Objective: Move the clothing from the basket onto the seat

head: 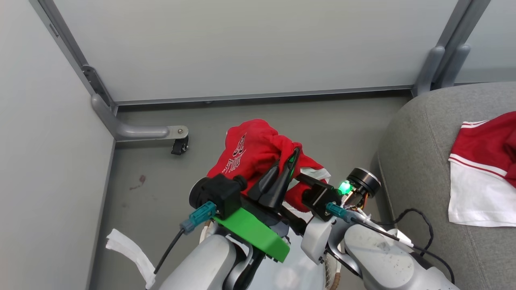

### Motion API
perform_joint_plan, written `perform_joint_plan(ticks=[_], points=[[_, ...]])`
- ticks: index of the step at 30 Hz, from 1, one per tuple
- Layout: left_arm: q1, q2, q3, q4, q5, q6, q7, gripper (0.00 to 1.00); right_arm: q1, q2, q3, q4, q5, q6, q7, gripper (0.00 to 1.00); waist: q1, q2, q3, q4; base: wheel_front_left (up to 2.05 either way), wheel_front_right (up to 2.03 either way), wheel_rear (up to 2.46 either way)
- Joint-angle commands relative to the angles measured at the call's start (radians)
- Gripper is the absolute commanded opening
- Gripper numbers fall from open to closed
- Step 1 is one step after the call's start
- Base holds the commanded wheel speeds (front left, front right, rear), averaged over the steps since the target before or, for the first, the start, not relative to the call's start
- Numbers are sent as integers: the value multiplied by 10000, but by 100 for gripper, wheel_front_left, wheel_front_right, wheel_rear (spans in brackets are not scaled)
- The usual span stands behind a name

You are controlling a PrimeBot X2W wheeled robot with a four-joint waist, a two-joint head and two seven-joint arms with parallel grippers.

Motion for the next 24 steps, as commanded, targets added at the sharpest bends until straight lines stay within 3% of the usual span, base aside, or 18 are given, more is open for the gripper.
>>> perform_joint_plan(ticks=[1,6,7,8,9,11,24], points=[[-181,-5,-84,-48,-129,-27,-11,0,93,34,-84,80,-100,-11,-2,100,0,0,27,69,0,0,0],[-297,-9,-439,-21,-249,-28,-9,0,12,166,-479,339,-287,-11,-1,100,0,0,90,272,0,0,0],[-305,-9,-473,-11,-260,-28,-11,0,-1,198,-535,385,-320,-11,-1,92,0,0,96,304,0,0,0],[-318,-9,-512,2,-292,-28,-11,0,-14,231,-608,444,-362,-12,-1,77,0,0,101,349,0,0,0],[-333,-10,-528,10,-313,-28,-11,0,-38,255,-660,482,-383,-12,-1,44,0,0,108,377,0,0,0],[-357,-11,-547,31,-343,-28,-9,0,-65,286,-776,577,-428,-11,-1,0,0,0,117,426,0,0,0],[-289,-12,-241,188,-255,-28,-9,0,27,368,-1042,742,-58,-11,0,0,0,0,156,294,0,0,0]])
